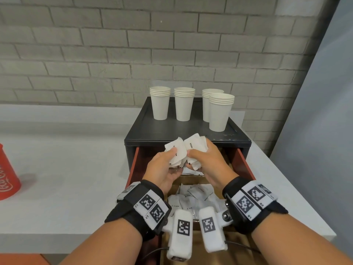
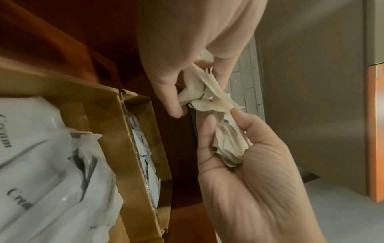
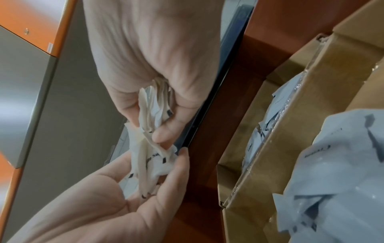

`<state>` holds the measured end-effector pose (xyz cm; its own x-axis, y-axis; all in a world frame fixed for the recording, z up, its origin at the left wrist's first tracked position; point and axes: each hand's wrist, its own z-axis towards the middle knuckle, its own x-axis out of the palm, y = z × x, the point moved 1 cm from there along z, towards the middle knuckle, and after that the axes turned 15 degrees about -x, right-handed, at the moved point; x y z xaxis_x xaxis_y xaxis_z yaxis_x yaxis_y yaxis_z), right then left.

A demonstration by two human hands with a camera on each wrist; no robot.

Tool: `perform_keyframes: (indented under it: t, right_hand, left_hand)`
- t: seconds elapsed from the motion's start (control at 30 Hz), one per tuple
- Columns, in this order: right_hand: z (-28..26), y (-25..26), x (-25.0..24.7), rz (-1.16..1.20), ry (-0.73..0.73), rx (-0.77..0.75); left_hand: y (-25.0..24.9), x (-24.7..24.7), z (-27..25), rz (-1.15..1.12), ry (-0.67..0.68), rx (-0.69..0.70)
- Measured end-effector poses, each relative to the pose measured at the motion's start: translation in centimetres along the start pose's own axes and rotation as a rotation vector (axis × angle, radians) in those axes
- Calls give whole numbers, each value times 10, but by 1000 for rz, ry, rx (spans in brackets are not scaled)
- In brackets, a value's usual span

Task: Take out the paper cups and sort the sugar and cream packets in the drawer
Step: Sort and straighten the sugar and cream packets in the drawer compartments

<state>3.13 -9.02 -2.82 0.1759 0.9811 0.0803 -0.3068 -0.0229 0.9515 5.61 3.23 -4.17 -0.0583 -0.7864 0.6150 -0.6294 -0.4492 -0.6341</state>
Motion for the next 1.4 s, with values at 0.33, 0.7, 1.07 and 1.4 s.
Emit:
perform_keyframes:
  t: [0.33,0.7,1.07,1.4]
  right_hand:
    - [-2,-1,4,-16,13,31]
    - [3,11,-16,118,-121,31]
    - [6,14,-24,121,-173,36]
    - [4,10,-16,21,-99,33]
  left_hand:
    - [2,5,-3,53,14,84]
    - [-8,-2,-3,-98,-37,22]
    - [-5,-6,3,61,-92,71]
    - [-6,0,9,100,-155,106]
